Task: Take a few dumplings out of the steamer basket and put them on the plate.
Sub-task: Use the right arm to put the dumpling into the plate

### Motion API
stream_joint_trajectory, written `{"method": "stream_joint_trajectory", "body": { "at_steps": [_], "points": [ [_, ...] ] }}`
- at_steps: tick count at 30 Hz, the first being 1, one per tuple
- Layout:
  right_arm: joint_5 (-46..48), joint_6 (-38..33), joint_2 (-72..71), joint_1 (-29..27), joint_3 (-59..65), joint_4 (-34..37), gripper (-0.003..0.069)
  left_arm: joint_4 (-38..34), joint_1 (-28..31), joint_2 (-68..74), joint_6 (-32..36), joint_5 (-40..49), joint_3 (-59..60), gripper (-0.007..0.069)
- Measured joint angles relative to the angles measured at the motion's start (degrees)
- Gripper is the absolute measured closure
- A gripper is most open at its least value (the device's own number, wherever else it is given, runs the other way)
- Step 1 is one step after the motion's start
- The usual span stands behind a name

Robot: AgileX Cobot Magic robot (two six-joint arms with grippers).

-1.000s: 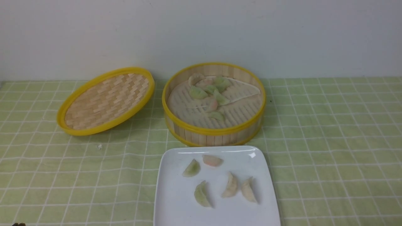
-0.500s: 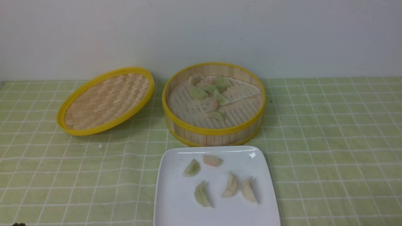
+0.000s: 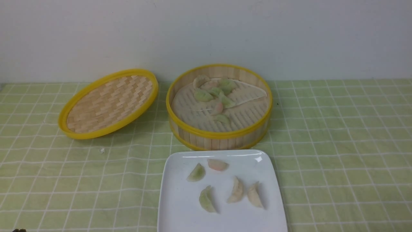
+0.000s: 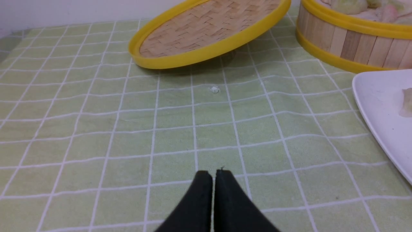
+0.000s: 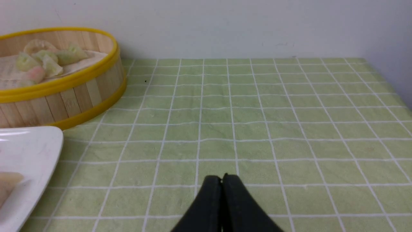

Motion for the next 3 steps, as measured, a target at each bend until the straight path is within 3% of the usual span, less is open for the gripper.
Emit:
{"method": "stream_joint_trajectory", "body": {
  "at_steps": [3],
  "points": [
    [0.00,0.00,0.00,0.00,0.00,0.00,0.0673,0.00,0.00,0.00,0.00,0.00,0.00,0.0631]
  ]
}}
